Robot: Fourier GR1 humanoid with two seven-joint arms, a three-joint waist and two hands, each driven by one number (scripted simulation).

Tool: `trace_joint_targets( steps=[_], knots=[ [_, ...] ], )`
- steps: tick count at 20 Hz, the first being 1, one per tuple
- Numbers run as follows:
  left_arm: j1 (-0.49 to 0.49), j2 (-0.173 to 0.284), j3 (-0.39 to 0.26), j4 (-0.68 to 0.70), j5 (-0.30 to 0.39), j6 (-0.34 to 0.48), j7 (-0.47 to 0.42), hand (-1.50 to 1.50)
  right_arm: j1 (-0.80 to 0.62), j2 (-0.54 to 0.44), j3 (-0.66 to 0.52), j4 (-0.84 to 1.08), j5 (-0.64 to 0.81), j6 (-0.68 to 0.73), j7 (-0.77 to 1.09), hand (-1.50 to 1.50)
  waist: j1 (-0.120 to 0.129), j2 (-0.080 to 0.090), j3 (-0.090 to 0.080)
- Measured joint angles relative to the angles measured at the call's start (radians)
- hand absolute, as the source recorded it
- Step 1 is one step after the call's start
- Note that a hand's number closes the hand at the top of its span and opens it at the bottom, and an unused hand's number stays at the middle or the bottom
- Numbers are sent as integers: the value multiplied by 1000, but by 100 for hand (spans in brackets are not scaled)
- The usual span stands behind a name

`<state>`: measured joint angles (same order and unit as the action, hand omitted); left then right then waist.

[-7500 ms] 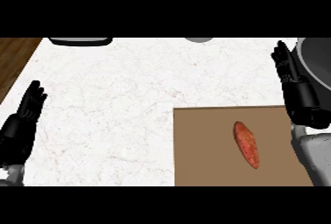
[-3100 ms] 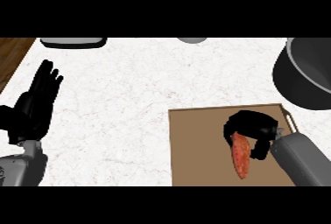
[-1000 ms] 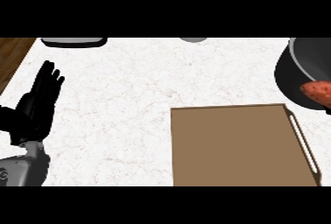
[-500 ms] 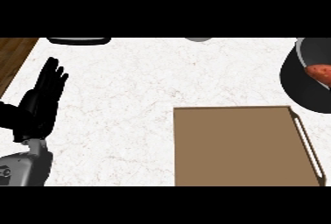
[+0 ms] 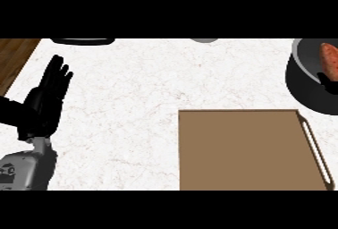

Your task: Pick the sweet potato from the tray and place it in the pot

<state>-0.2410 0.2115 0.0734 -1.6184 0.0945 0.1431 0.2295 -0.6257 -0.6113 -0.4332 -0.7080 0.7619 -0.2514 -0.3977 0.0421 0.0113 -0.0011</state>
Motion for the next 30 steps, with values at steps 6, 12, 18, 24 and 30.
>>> trace_joint_targets(
  steps=[6, 12, 18, 24, 30],
  knots=[
    [0, 5, 3, 2, 3, -14, -11, 0, -79, -20, -40, 238, -33, 59, -40, -150, 13, 6, 2],
    [-14, 1, 7, 22, 3, -16, -22, 0, -139, -32, -88, 373, -103, 209, -140, -150, 16, 10, 3],
    [-7, 1, 9, 6, 3, -14, -10, 0, -173, -54, -213, 440, -245, 340, -235, -150, 10, 8, 5],
    [-3, -4, 2, -12, -8, -3, 2, 0, -172, -144, -307, 502, -342, 465, -254, -150, 9, 11, 7],
    [6, -3, 13, -1, -2, -12, -19, 0, -110, -257, -354, 538, -389, 613, -286, -150, 6, 14, 9]
  ],
)
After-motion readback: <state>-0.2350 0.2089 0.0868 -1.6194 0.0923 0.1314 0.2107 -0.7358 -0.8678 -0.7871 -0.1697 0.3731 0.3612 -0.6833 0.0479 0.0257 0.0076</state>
